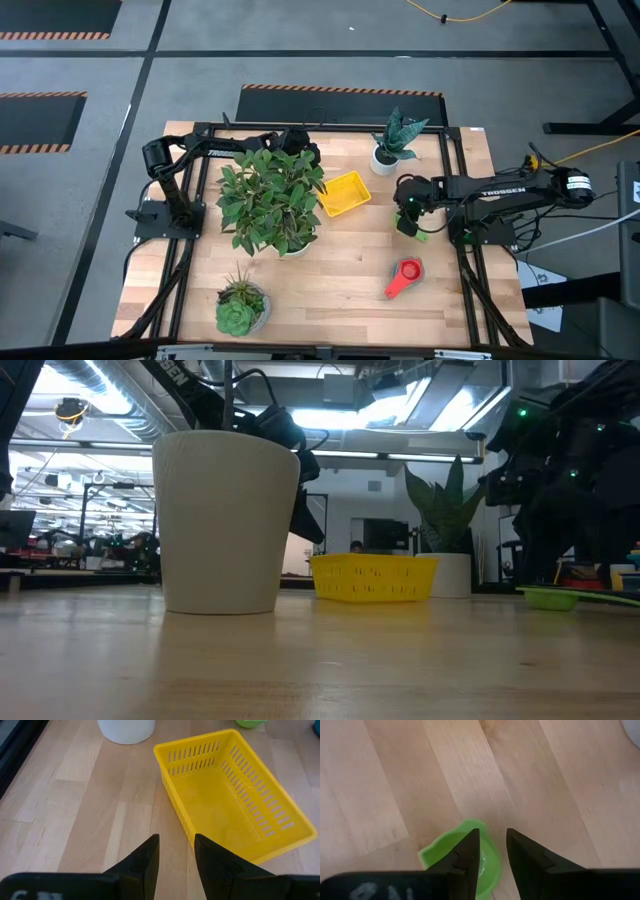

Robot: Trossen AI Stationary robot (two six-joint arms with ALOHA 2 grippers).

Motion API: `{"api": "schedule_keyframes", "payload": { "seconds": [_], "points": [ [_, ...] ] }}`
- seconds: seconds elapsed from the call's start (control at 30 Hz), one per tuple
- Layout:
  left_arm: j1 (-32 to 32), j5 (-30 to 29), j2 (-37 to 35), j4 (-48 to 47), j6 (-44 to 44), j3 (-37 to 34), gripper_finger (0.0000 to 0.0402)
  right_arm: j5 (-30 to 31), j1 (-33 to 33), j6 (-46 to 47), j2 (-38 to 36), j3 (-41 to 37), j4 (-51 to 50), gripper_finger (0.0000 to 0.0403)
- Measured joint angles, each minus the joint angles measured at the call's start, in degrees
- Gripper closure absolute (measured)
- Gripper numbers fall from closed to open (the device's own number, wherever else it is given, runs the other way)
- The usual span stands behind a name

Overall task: Nest measuring cups in basket
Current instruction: Stack the green measuring cup on top of the red measuring cup

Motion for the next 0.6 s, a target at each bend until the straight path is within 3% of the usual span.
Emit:
{"api": "schedule_keyframes", "payload": {
  "seconds": [0.6],
  "points": [
    [-0.7, 0.0, 0.0, 0.0, 0.1, 0.0, 0.0285, -1.1, 0.0, -0.1, 3.8, -0.6, 0.6, 0.0302]
  ]
}}
